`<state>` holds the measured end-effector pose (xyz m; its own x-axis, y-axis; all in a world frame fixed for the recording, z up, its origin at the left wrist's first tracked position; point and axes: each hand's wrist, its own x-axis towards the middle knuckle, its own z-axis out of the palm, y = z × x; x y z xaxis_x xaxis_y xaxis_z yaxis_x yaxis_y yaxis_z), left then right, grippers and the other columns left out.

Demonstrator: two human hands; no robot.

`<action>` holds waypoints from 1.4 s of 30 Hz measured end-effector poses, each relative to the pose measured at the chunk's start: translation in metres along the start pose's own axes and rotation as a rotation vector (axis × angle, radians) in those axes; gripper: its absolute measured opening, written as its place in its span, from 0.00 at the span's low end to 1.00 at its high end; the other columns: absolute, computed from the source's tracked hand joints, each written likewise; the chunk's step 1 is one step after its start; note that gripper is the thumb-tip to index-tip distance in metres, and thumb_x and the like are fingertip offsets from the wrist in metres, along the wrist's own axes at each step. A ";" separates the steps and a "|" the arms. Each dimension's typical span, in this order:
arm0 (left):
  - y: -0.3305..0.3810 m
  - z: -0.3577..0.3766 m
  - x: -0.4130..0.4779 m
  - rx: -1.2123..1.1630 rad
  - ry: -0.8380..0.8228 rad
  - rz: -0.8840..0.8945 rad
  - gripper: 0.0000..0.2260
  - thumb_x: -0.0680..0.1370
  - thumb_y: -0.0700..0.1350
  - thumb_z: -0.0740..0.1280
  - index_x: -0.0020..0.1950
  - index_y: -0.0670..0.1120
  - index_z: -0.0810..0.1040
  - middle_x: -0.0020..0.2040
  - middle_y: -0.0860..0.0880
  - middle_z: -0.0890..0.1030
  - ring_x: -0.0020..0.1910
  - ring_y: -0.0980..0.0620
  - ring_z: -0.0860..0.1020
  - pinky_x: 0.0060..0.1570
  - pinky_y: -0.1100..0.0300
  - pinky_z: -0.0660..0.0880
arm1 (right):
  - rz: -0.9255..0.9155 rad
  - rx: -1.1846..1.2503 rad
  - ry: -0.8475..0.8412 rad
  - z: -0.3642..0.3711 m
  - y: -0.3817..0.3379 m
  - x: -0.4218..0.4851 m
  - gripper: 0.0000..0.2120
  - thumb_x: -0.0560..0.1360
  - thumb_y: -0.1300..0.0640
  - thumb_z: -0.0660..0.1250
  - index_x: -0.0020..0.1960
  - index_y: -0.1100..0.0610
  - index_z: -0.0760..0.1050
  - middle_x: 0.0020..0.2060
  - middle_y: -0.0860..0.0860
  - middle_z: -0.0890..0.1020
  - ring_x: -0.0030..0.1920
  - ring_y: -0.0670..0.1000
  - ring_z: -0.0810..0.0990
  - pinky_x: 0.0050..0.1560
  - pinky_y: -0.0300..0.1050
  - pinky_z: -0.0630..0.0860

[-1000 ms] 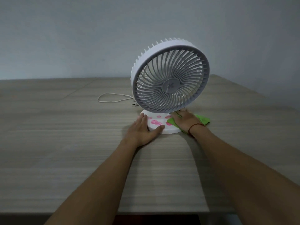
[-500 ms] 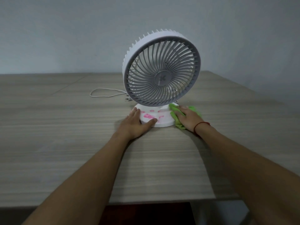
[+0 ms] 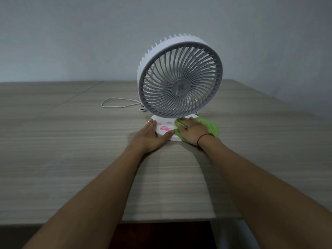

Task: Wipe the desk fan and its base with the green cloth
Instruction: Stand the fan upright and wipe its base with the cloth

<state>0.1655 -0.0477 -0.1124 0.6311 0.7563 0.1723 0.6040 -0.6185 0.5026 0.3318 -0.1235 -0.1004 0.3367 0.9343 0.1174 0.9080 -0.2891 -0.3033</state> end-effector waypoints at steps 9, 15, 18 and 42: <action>-0.018 -0.007 -0.002 0.109 -0.073 0.010 0.33 0.78 0.63 0.51 0.78 0.47 0.50 0.80 0.49 0.48 0.78 0.50 0.52 0.76 0.55 0.50 | 0.032 0.037 0.020 -0.003 0.010 -0.005 0.25 0.81 0.45 0.48 0.76 0.51 0.58 0.77 0.48 0.59 0.78 0.51 0.53 0.77 0.53 0.47; -0.015 -0.007 -0.003 0.113 -0.070 0.013 0.33 0.79 0.62 0.50 0.78 0.46 0.49 0.80 0.48 0.48 0.78 0.50 0.51 0.75 0.55 0.50 | 0.028 0.007 0.086 0.011 -0.021 0.000 0.21 0.79 0.46 0.51 0.72 0.45 0.65 0.74 0.50 0.66 0.75 0.53 0.60 0.75 0.57 0.52; -0.015 -0.007 -0.005 0.114 -0.076 0.024 0.33 0.79 0.62 0.49 0.78 0.46 0.48 0.80 0.47 0.48 0.78 0.49 0.52 0.75 0.55 0.51 | -0.047 0.023 0.102 0.012 -0.022 -0.007 0.21 0.79 0.46 0.52 0.72 0.45 0.66 0.74 0.48 0.67 0.75 0.51 0.61 0.75 0.54 0.52; -0.019 -0.008 -0.003 0.114 -0.066 0.037 0.32 0.79 0.62 0.50 0.78 0.47 0.51 0.80 0.49 0.50 0.78 0.49 0.55 0.76 0.52 0.54 | -0.205 0.143 0.125 0.004 0.004 -0.026 0.20 0.80 0.50 0.57 0.70 0.50 0.69 0.72 0.49 0.70 0.74 0.51 0.64 0.76 0.47 0.56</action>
<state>0.1486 -0.0366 -0.1153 0.6825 0.7190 0.1313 0.6284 -0.6690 0.3969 0.3257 -0.1480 -0.1088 0.1862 0.9347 0.3029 0.9190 -0.0566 -0.3902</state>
